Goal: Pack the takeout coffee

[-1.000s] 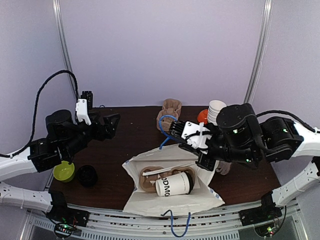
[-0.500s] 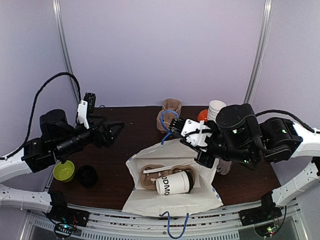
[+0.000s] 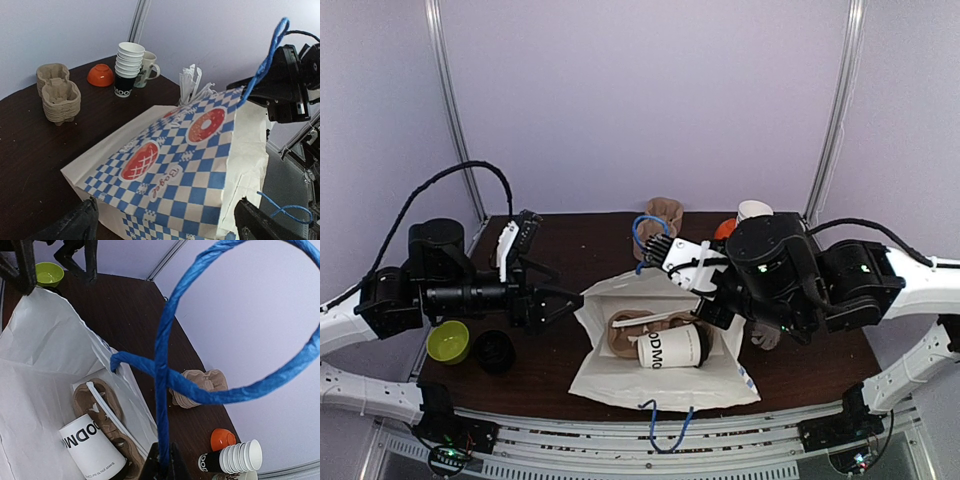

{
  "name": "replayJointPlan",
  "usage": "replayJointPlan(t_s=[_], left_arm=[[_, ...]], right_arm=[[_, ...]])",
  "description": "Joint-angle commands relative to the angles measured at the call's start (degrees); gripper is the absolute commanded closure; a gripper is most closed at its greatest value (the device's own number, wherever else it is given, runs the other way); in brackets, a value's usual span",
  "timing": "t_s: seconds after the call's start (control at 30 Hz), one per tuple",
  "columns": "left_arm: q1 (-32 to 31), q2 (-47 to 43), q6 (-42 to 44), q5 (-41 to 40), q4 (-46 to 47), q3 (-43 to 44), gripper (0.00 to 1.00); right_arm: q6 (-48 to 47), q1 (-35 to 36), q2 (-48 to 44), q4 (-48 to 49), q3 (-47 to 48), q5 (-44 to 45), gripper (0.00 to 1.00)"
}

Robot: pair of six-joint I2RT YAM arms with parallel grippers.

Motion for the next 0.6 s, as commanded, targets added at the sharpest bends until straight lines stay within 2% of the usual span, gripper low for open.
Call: replayJointPlan(t_s=[0.0, 0.13, 0.33, 0.57], left_arm=[[-5.7, 1.9, -0.7, -4.8, -4.3, 2.3, 0.02], [-9.7, 4.2, -0.9, -10.8, -7.8, 4.5, 0.02], [-10.0, 4.4, -3.8, -13.7, -8.4, 4.7, 0.02], [-10.1, 9.2, -5.9, -19.4, -15.9, 11.4, 0.02]], right_arm=[[-0.2, 0.2, 0.6, 3.5, 0.7, 4.1, 1.0], [0.2, -0.2, 1.2, 4.0, 1.3, 4.7, 1.0], [-0.1, -0.4, 1.8, 4.2, 2.1, 7.3, 1.0], [-0.4, -0.5, 2.8, 3.7, 2.1, 7.6, 1.0]])
